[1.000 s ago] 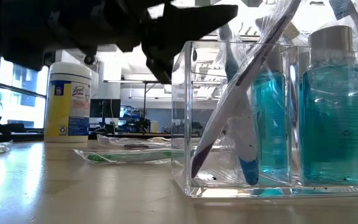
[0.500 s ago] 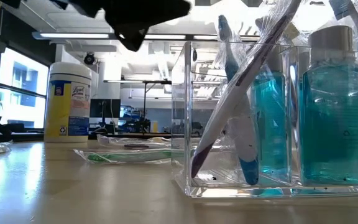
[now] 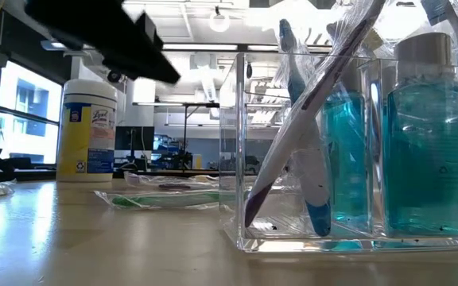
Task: Pick & Place toothbrushing station
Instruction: Put the middle green toothbrush into the transparent bin
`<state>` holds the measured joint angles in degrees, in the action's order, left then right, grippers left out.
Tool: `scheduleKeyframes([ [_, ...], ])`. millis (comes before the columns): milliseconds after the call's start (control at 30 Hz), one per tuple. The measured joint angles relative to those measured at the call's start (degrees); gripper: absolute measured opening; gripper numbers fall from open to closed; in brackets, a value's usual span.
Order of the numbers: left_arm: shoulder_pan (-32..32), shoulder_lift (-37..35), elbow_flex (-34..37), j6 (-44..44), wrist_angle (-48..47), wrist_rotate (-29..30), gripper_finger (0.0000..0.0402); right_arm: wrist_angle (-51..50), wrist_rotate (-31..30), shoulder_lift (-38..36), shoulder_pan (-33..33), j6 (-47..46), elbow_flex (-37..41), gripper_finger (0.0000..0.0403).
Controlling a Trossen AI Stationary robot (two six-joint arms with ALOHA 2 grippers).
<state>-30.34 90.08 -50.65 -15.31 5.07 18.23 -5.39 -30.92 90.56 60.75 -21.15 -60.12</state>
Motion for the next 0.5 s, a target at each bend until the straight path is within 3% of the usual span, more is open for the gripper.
scheduleKeyframes([
  [500,3.7,3.7,-0.1,-1.9,-1.4,-2.0,0.0158,-0.4,-0.4,0.0,0.0,0.2,0.0,0.0146],
])
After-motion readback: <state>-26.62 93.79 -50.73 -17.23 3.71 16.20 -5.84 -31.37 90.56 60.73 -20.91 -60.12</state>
